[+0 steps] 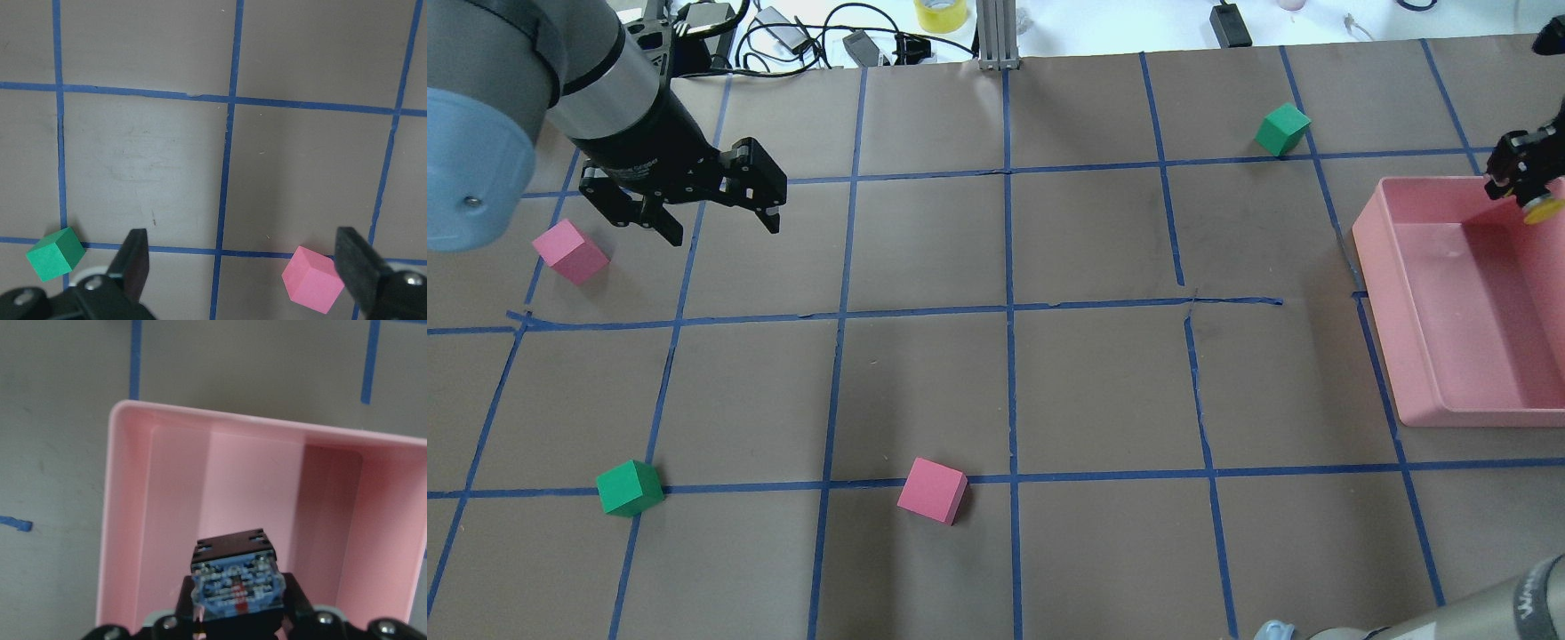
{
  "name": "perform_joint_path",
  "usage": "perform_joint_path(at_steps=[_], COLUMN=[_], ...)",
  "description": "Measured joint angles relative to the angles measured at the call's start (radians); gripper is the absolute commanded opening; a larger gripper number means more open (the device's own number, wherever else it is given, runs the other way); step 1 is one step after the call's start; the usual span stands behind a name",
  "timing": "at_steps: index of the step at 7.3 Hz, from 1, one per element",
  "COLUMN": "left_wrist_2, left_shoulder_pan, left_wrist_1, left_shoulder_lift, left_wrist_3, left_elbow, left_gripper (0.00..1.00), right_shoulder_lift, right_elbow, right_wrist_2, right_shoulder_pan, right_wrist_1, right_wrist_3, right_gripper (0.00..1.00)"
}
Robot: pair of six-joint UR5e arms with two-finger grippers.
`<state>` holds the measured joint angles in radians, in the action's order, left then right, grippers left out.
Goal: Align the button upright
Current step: 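Lift the switch out of the pink tray with the right gripper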
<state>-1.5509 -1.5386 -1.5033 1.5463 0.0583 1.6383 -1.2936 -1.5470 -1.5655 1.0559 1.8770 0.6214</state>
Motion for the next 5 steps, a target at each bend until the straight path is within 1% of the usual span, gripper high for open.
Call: perform_joint_path(at_steps=[2,5], left_wrist_2=[0.000,0.000], left_shoulder_pan=[0.000,0.000], left_wrist_1=[0.000,0.000], left_shoulder_lift=[0.000,0.000], left_wrist_3=[0.000,0.000], left_elbow=[0.000,0.001], left_gripper=[1.00,1.00], right_shoulder_lift=[-0.010,0.034], right_elbow=[0.018,0.008], right_wrist_2=[-0.011,0.000], right_shoulder_pan=[0.165,0.415], right_wrist_1=[-0.012,0.035], right_wrist_3=[-0.195,-0.526], right_gripper=[0.00,0.00])
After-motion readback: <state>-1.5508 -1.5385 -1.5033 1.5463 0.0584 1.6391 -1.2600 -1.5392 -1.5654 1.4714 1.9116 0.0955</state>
